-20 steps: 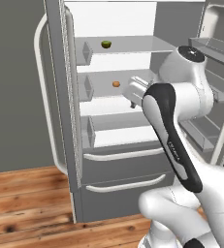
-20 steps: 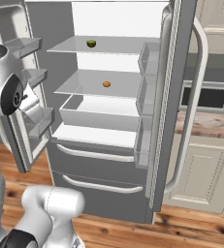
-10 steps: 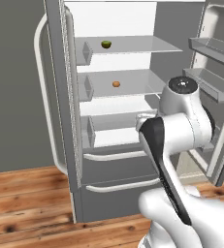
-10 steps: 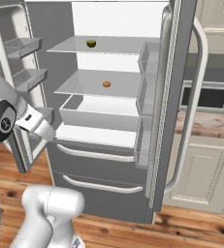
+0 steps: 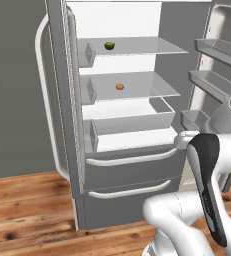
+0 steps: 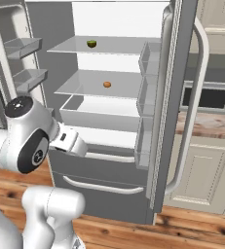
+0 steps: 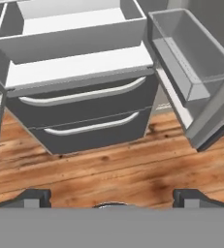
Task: Retrieve the kiwi and tangerine from the fridge and place them into the bowl on the dining table.
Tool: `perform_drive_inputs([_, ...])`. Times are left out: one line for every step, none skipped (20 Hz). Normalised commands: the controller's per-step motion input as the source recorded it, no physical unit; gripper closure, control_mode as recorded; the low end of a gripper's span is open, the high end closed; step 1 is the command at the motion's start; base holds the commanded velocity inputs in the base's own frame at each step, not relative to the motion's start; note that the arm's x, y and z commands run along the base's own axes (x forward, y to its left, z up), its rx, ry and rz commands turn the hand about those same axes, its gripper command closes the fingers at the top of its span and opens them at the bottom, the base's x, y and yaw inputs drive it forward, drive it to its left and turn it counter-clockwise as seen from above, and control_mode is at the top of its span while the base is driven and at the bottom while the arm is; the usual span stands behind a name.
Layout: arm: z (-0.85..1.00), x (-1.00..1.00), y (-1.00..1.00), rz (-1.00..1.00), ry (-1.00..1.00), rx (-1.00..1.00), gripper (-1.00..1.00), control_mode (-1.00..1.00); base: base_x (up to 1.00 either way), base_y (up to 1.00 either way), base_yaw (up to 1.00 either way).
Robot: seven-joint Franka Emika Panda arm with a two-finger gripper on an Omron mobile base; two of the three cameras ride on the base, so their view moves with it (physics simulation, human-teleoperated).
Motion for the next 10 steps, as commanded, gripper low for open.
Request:
perform_drive_inputs([0.00, 0.00, -0.16, 0.13, 0.03, 0.00, -1.00, -1.00, 0.00, 0.00, 0.00])
perform_drive_inputs([0.00, 0.00, 0.00, 0.16, 0.01, 0.00, -1.00, -1.00, 0.00, 0.00, 0.00])
perform_drive_inputs([0.00, 0.00, 0.00, 0.17, 0.00, 0.00, -1.00, -1.00, 0.00, 0.00, 0.00])
perform_drive_inputs([0.00, 0.01, 0.00, 0.15, 0.02, 0.00, -1.00, -1.00, 0.00, 0.00, 0.00])
perform_drive_inputs([0.00, 0.06, 0.08, 0.12, 0.03, 0.00, -1.00, -1.00, 0.00, 0.00, 0.00])
perform_drive_inputs([0.00, 0.07, 0.12, 0.11, 0.03, 0.00, -1.00, -1.00, 0.00, 0.00, 0.00])
perform_drive_inputs([0.00, 0.04, 0.13, 0.09, 0.04, 0.00, -1.00, -1.00, 0.00, 0.00, 0.00])
perform_drive_inputs([0.00, 0.00, 0.19, 0.07, 0.03, 0.00, -1.00, -1.00, 0.00, 0.00, 0.00])
perform_drive_inputs([0.00, 0.00, 0.20, 0.06, 0.01, 0.00, -1.00, -1.00, 0.00, 0.00, 0.00])
perform_drive_inputs([0.00, 0.00, 0.21, 0.05, 0.00, 0.00, -1.00, -1.00, 0.00, 0.00, 0.00])
